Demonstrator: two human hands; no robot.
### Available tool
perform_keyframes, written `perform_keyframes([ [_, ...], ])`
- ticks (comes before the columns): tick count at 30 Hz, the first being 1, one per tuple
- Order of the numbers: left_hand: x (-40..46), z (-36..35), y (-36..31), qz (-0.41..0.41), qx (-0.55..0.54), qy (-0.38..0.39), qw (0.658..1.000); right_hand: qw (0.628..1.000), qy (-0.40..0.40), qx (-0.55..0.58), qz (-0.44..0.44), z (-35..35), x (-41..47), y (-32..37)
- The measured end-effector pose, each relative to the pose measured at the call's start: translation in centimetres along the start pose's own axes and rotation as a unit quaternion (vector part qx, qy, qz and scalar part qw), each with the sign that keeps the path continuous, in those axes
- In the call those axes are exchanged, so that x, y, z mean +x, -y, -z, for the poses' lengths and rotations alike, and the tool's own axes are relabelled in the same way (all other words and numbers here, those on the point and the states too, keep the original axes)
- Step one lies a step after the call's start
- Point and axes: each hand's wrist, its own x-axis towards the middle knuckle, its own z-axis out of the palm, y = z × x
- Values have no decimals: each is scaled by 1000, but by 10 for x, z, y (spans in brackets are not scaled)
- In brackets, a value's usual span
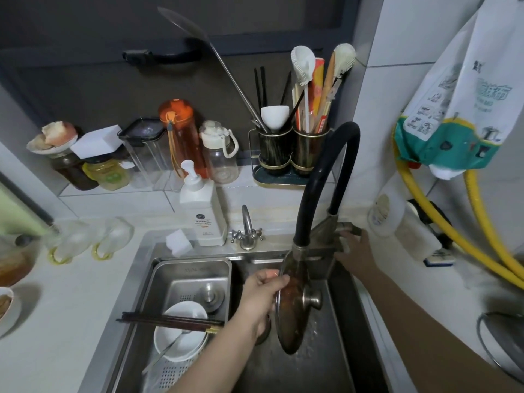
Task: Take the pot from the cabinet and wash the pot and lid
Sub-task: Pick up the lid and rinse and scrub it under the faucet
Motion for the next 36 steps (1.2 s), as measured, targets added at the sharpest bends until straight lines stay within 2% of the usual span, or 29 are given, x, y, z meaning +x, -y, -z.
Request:
perform_keyframes([
  [7, -5, 5, -1, -3, -31, 2, 1000, 997, 67, 38, 11, -3, -40, 14],
  [10, -6, 10, 1, 12, -60, -14, 998, 985, 91, 139, -51, -19, -86, 26],
  [13, -7, 14, 2, 28, -91, -42, 995, 974, 91, 189, -83, -35, -129, 32],
  [16, -11, 19, 2, 50, -107, -38, 992, 970, 77, 216, -74, -47, -155, 38],
  [25, -27, 52, 12, 97, -133, 29, 986, 984, 5, 163, -76, -42, -178, 55],
  [29, -38, 60, 11, 77, -114, 60, 989, 981, -25, 179, -69, -47, -188, 65],
  [36, -44, 53, 15, 8, 18, 76, 997, 973, -120, 193, -31, -42, -210, 65],
])
